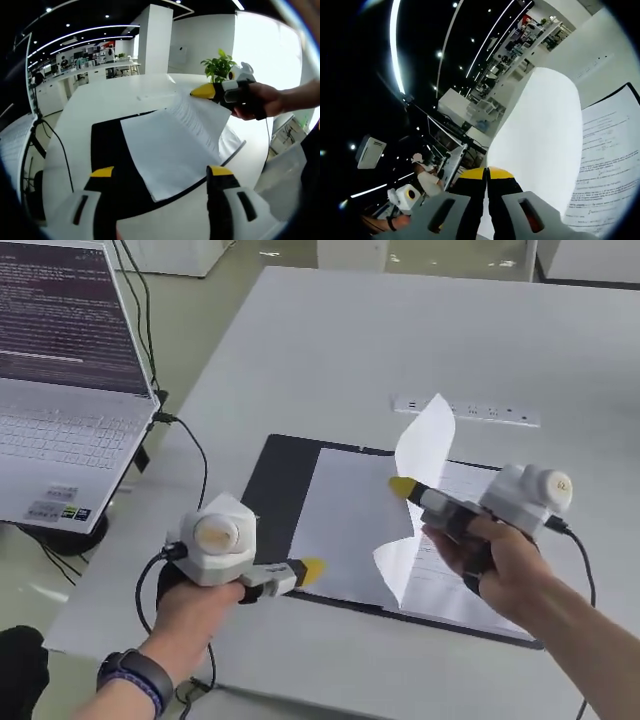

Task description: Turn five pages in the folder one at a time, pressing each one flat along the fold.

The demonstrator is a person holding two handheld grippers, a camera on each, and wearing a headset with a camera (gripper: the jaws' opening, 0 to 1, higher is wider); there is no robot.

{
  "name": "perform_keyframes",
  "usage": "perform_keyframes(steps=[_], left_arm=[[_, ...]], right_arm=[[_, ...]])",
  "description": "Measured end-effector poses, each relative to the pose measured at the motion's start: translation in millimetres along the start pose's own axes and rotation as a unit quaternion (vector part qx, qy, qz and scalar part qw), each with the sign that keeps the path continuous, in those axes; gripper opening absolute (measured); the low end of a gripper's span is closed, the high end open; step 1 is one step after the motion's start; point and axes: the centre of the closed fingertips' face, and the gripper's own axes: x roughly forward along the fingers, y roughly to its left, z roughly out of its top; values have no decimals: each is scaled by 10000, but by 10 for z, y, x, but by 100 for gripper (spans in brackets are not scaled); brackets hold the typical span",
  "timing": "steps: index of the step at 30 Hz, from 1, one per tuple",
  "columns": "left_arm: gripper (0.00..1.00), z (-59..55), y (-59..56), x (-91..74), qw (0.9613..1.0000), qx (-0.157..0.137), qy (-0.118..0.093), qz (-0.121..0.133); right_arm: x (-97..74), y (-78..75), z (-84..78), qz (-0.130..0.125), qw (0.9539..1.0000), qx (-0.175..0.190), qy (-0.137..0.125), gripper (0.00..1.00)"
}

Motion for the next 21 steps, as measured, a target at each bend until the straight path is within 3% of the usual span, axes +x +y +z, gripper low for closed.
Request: perform_keyframes(steps=[10,18,21], left_arm=[[74,-40,107,-113,10000,-5,-18,53],[75,-28,127,-181,10000,25,-62,31],[75,-49,139,-197,10000,-37,-66,35]], right_arm=[[309,-47,-226,-31,9992,11,391,0],[564,-156,-445,-168,9967,161,772,0],[696,-273,-495,-222,9954,172,920,0]])
